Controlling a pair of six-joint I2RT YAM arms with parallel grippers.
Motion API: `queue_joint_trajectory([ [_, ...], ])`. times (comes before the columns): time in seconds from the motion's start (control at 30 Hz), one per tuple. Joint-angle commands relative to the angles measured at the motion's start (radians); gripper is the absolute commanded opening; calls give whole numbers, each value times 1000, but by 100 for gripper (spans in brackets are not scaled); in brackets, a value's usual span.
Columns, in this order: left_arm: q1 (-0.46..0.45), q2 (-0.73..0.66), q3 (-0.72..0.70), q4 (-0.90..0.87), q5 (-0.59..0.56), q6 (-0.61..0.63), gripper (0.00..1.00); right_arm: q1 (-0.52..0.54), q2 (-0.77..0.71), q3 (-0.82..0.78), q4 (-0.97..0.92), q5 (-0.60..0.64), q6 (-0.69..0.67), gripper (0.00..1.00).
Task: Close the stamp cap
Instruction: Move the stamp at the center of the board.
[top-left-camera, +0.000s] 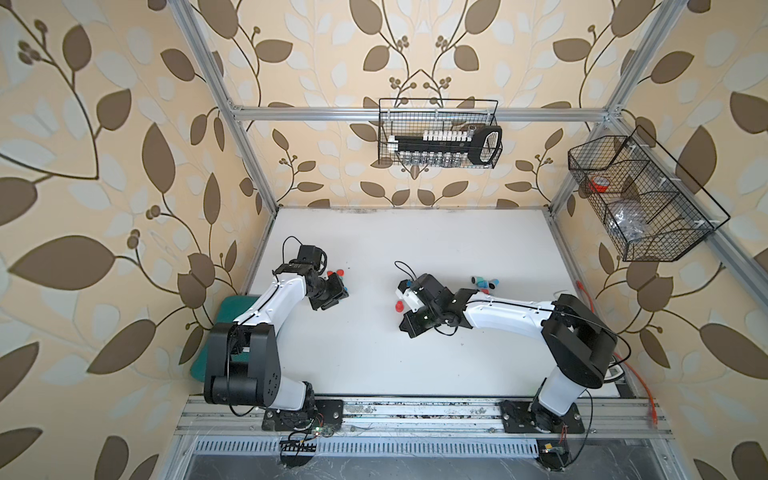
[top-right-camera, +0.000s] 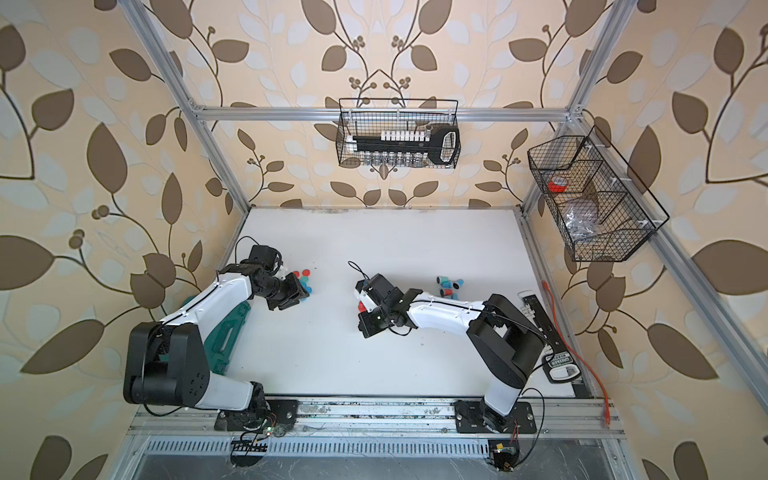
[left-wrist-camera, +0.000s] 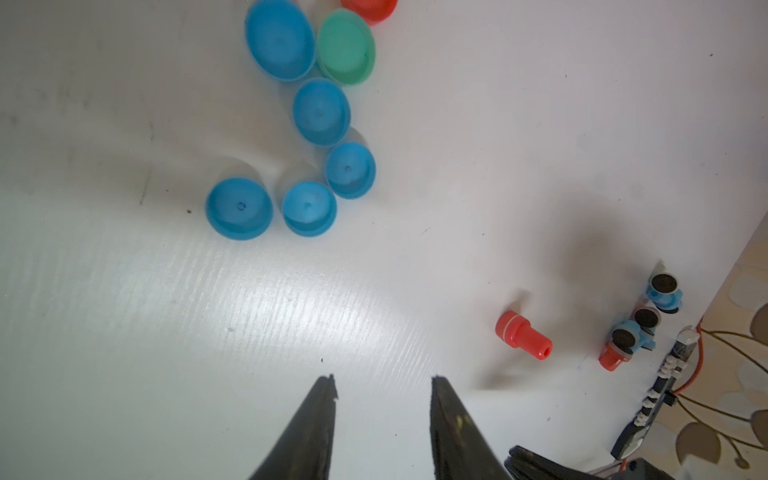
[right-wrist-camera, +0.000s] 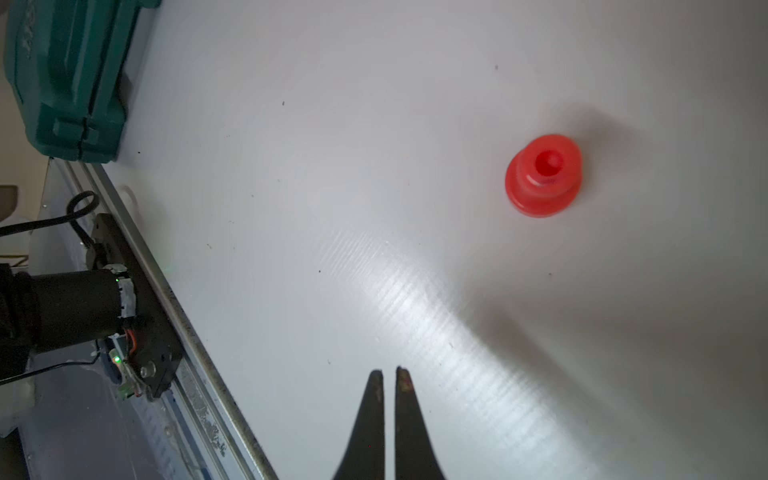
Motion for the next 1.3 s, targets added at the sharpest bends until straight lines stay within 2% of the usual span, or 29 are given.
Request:
queue_joint_trajectory([
  [0.0, 12, 1, 23, -7, -4, -5, 40, -7, 34, 1, 61, -25, -2, 0],
  [0.3, 13, 1, 18, -3, -6, -11, 39, -42, 115, 21, 120, 8, 29, 0],
  [0.67, 12, 1, 31, -8, -7, -5, 39, -94, 173, 27, 185, -8, 70, 0],
  [1.07, 13, 58, 65, -14, -7, -2, 39, -116, 228, 58, 249, -40, 134, 0],
  [1.27, 12, 67, 72, -13, -9, -2, 39, -129, 246, 66, 232, -11, 151, 0],
])
